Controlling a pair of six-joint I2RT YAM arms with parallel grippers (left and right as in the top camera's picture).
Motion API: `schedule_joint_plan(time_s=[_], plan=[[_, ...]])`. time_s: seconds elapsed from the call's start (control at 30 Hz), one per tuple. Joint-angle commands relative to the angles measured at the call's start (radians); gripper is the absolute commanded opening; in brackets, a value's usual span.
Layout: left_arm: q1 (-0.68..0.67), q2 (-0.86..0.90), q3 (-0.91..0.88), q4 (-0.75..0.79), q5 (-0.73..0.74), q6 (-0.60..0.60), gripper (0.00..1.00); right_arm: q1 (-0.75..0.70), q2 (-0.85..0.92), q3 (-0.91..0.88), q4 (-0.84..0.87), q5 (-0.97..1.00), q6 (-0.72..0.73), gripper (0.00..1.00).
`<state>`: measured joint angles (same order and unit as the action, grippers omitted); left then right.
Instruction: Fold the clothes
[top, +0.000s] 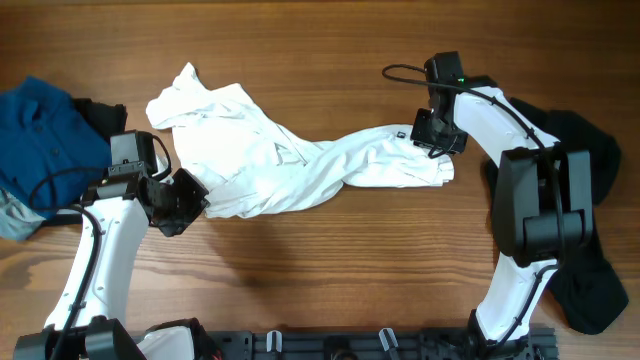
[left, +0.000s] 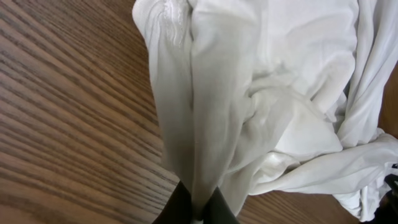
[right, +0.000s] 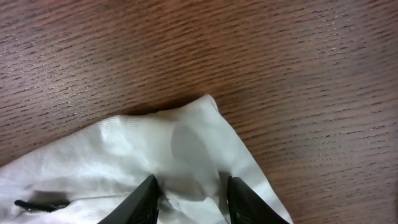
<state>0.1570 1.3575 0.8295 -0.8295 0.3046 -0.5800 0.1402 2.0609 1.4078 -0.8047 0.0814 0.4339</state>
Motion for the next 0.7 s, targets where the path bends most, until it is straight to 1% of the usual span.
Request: schedule_joint_plan(time_s=[0.0,0.1,0.27,0.33,0.37,0.43,0.47,0.53,0.57,0.67], plan=[[-0.005,0.004,0.006,0.003,-0.006,0.02,0.04,-0.004,0.021,-0.003,-0.019,-0.014,0.013,0.37],[-0.005,0.004,0.006,0.003,-0.006,0.02,0.04,-0.004,0.0,0.021,-0.06,0.009,0.013,0.37],[-0.005,0.004,0.006,0.003,-0.006,0.02,0.04,-0.004,-0.037,0.029,-0.06,0.031,0.013,0.37],[-0.005,0.004,0.006,0.003,-0.006,0.02,0.04,-0.004,-0.037,0.028,-0.061,0.027,0.01,0.36],[-0.005,0.004,0.006,0.003,-0.006,0.02,0.04,-0.004,-0.037,0.028,-0.064,0.022,0.01,0.32],[-0.005,0.004,0.006,0.004,-0.006,0.02,0.04,-0.004,-0.037,0.028,-0.064,-0.015,0.001,0.19],[-0.005,0.004,0.006,0.006,-0.006,0.02,0.04,-0.004,-0.037,0.028,-0.064,-0.019,0.002,0.14],[-0.005,0.004,0.006,0.006,-0.006,0.02,0.04,-0.004,-0.037,0.028,-0.063,-0.019,0.002,0.09],[-0.005,0.004,0.006,0.006,-0.006,0.02,0.04,-0.004,-0.037,0.028,-0.063,-0.019,0.002,0.04],[-0.005,0.004,0.006,0.007,-0.006,0.02,0.04,-0.004,-0.043,0.029,-0.064,-0.018,-0.001,0.05]])
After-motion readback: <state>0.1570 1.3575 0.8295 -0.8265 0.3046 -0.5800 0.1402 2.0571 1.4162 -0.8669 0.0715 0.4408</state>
